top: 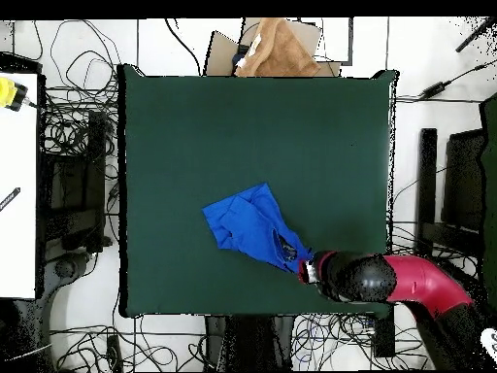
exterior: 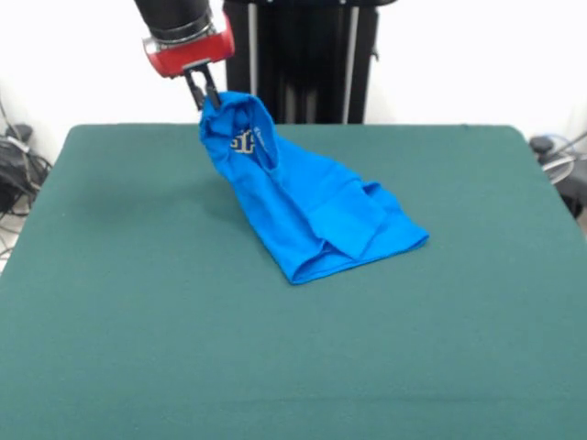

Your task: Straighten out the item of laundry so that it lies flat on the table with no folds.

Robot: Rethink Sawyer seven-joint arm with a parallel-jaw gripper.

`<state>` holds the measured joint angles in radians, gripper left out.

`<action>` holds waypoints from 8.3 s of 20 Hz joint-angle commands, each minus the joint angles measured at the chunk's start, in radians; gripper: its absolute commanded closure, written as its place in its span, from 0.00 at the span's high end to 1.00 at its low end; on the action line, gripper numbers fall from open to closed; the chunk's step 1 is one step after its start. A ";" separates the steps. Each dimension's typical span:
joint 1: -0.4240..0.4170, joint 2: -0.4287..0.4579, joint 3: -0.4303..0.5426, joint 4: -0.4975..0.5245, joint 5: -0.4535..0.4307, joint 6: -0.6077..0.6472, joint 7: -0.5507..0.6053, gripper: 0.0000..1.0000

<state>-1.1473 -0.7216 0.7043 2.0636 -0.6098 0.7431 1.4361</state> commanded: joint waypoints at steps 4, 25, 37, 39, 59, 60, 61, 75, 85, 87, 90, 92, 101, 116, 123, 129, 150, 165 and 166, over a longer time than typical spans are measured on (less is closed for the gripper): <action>0.036 0.075 0.006 0.026 -0.110 -0.051 -0.090 0.00; 0.048 0.076 0.035 0.044 -0.062 -0.055 -0.025 1.00; 0.391 0.205 -0.075 -0.157 -0.029 -0.492 0.304 1.00; 0.437 0.268 -0.105 -0.232 -0.009 -0.548 0.299 1.00; 0.708 0.206 -0.362 -0.450 0.066 -0.586 0.224 1.00; 0.713 0.197 -0.369 -0.442 0.068 -0.588 0.224 1.00; 0.721 0.185 -0.379 -0.435 0.070 -0.583 0.223 1.00; 0.634 0.234 -0.342 -0.349 0.032 -0.550 0.093 1.00; 0.535 0.342 -0.300 -0.376 -0.050 -0.561 -0.012 1.00; 0.499 0.354 -0.283 -0.383 -0.068 -0.517 -0.065 1.00; 0.435 0.350 -0.285 -0.355 -0.101 -0.490 -0.103 1.00; 0.395 0.338 -0.291 -0.314 -0.127 -0.495 -0.101 1.00; 0.314 0.218 -0.271 -0.158 -0.176 -0.465 -0.092 1.00; 0.438 0.173 -0.321 -0.099 -0.158 -0.484 0.038 1.00; 0.487 0.182 -0.363 -0.088 -0.161 -0.536 0.086 1.00; 0.494 0.304 -0.381 -0.179 -0.197 -0.591 0.075 1.00; 0.463 0.315 -0.321 -0.180 -0.155 -0.555 0.057 0.00; 0.629 -0.186 -0.226 0.000 0.251 -0.381 0.199 0.00; 0.634 -0.176 -0.224 -0.011 0.257 -0.381 0.188 0.00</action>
<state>-0.6282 -0.7818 0.3924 2.0820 -0.4798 0.2502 1.4520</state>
